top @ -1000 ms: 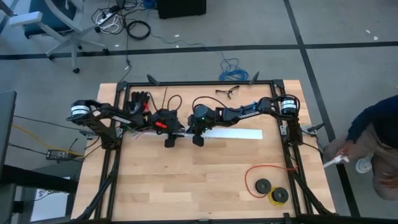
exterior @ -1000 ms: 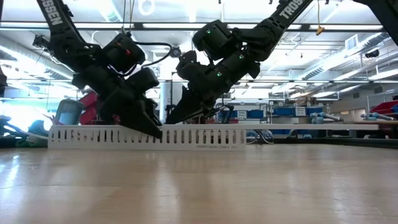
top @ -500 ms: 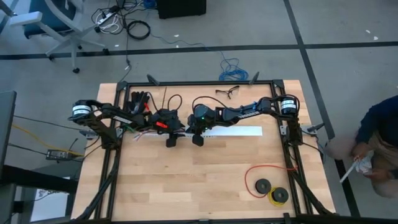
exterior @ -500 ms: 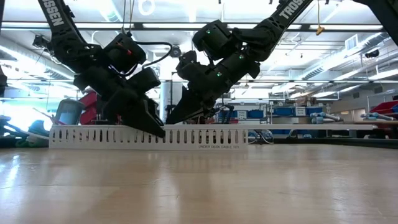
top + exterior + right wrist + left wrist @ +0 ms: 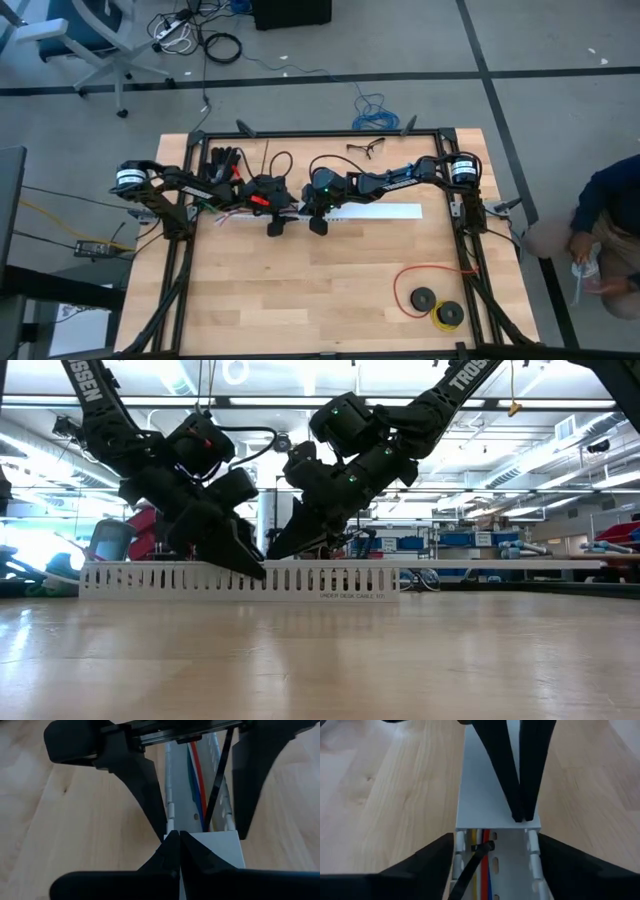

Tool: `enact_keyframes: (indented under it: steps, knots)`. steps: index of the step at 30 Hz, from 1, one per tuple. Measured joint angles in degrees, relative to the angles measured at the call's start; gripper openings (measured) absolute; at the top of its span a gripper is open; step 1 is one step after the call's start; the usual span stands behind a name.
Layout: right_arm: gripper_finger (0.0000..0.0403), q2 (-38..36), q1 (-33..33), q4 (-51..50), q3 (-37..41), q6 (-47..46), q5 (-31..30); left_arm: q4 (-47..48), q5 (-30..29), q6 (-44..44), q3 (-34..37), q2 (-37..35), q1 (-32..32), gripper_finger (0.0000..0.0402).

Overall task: Ziptie cables
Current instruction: Close the white cable duct

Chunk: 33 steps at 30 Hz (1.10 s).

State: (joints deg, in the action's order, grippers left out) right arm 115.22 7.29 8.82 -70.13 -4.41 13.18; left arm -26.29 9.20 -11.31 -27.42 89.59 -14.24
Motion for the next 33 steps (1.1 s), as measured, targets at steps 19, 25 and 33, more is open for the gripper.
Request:
enact_keyframes:
  steps: [19,25,33]
  knots:
    - [0.0000,0.00,0.00,-1.15,-0.04,-0.08,0.14,16.10,-1.23,-3.13,0.05,-17.03,-0.02,0.0320]
    - [0.0000,0.00,0.00,-1.18,-0.04,-0.12,0.12,16.02,0.49,-1.21,2.88,-16.31,-0.02,0.0319]
    - [0.0000,0.00,0.02,-1.22,-0.04,-0.53,0.12,8.75,0.47,0.69,6.83,-15.55,-0.02,0.0319]
